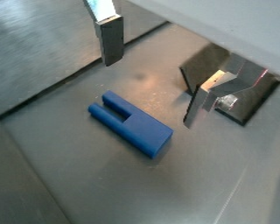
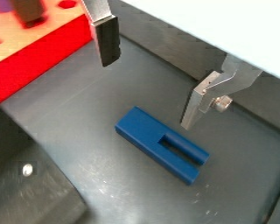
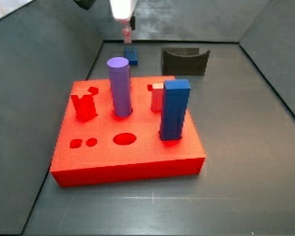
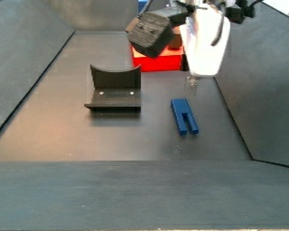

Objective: Pick up the square-circle object. Move up. Rotate the square-circle object. Place the square-circle object on the fixture. Regrasp the square-circle object. Move to above the board. Insert the square-circle object.
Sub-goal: Rotate the square-circle object.

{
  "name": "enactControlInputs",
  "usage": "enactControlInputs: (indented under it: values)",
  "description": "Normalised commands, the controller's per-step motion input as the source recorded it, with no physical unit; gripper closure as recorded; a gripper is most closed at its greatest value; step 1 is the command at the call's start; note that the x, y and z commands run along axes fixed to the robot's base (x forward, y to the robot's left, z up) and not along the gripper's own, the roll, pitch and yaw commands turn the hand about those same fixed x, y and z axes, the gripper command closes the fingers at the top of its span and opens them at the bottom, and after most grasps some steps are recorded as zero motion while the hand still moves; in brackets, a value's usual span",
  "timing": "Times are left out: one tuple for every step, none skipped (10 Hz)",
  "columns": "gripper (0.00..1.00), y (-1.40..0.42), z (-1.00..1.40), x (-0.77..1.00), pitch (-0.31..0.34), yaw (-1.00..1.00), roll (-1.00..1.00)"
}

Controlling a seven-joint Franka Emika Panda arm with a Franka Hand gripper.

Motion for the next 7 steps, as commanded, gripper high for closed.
enactControlInputs:
  values:
    - [0.00, 0.00, -0.04, 0.03, -0.005, 1.00, 0.00]
    - [0.00, 0.00, -0.04, 0.03, -0.005, 1.00, 0.00]
    - [0.00, 0.00, -0.04, 0.03, -0.006, 1.00, 0.00]
    - [0.00, 0.00, -0.04, 0.03, -0.006, 1.00, 0.00]
    - [0.00, 0.00, -0.04, 0.03, -0.006, 1.00, 0.00]
    - [0.00, 0.00, -0.04, 0.03, -0.007, 1.00, 0.00]
    - [0.00, 0.00, -0.04, 0.03, -0.007, 1.00, 0.00]
